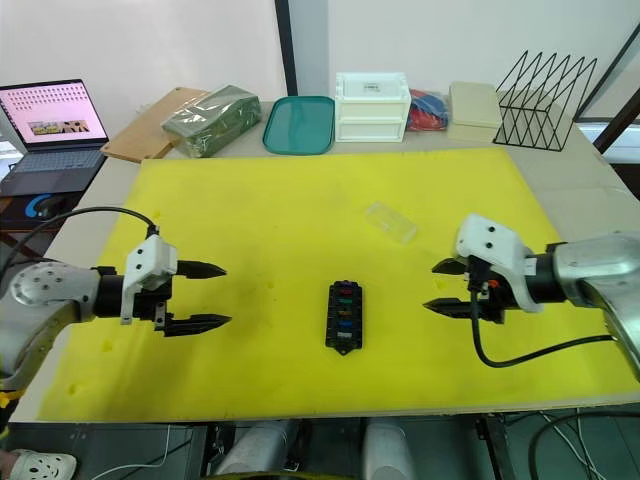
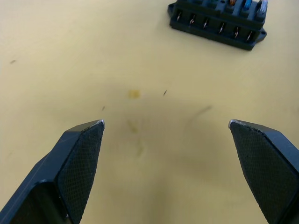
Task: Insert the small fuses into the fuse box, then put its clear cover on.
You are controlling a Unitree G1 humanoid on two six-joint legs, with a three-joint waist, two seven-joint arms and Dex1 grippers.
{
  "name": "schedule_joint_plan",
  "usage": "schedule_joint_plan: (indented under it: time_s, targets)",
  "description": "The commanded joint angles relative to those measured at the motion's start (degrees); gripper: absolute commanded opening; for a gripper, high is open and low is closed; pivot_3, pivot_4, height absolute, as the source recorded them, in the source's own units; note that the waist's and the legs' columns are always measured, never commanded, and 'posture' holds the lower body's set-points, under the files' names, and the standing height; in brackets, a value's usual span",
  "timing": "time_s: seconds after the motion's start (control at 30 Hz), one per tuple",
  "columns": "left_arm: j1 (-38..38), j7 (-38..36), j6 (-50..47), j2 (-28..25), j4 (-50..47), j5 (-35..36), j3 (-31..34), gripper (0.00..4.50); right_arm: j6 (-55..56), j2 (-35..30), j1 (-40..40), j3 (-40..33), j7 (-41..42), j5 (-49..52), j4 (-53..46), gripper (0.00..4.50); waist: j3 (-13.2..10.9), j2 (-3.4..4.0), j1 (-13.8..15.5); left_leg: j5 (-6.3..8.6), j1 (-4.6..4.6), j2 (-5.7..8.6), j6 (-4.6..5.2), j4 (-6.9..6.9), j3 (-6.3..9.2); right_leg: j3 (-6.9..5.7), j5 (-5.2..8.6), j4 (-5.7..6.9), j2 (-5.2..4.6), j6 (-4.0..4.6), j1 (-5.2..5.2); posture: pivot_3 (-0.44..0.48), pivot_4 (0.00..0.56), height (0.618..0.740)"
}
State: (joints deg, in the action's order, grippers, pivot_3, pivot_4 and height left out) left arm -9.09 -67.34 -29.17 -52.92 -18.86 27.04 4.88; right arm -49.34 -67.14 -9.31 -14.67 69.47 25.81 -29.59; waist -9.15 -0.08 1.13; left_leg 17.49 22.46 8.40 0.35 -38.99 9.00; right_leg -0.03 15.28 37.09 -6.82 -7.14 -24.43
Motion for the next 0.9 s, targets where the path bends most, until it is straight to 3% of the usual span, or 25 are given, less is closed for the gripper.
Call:
schedule_joint_plan:
  time_s: [0.03,0.2,0.33,0.5,0.67,0.9]
  targets:
    - [-0.1,-1.2,2.0,-1.2,0.9,0.4,2.0,4.5,0.1,-1.4,5.1,-6.8,-0.1,0.0,-2.2,4.37,0.0,0.0,0.3,0.01,0.0,0.0,0.01,0.0,0.0,0.0,0.0,0.0,0.0,0.0,0.0,0.0,0.15,0.74]
    - [-2.6,-1.0,2.2,-0.2,1.6,0.5,0.8,4.5,0.0,-1.4,11.3,-11.7,-0.6,-0.1,-3.1,4.44,0.0,0.01,1.1,0.02,0.0,0.0,0.03,-0.01,-0.04,0.01,0.0,0.0,0.0,0.0,-0.01,0.0,0.15,0.74]
    - [-5.0,0.2,1.5,1.9,1.0,0.3,-1.5,4.5,2.2,-1.0,9.5,-10.7,-2.6,-0.2,-0.6,4.44,0.0,0.01,1.1,0.02,-0.01,0.0,0.02,-0.04,-0.04,0.01,0.0,0.0,0.0,0.0,0.01,0.0,0.15,0.74]
    - [-8.2,2.0,4.2,6.3,1.1,-2.6,-6.6,4.5,3.6,4.5,-4.9,1.4,-9.8,-1.9,7.6,4.44,0.0,-0.01,0.9,0.01,-0.02,-0.01,0.01,-0.03,-0.06,0.02,0.0,0.01,0.0,0.0,0.0,0.0,0.15,0.74]
    - [-11.2,3.3,4.6,10.3,0.9,-4.8,-11.9,4.5,7.0,12.3,-24.1,16.8,-12.1,-9.9,25.9,4.44,0.0,-0.01,-0.2,0.0,-0.02,-0.05,0.0,-0.02,-0.13,0.04,0.0,0.02,0.02,0.0,-0.03,0.0,0.15,0.74]
    - [-10.8,4.6,6.1,12.0,0.5,-7.2,-14.5,4.5,10.7,22.4,-41.2,24.9,-11.6,-15.7,49.4,4.44,0.0,-0.02,-0.7,0.0,0.04,-0.04,0.0,0.03,-0.12,0.04,0.0,0.0,0.03,0.0,-0.11,0.0,0.15,0.74]
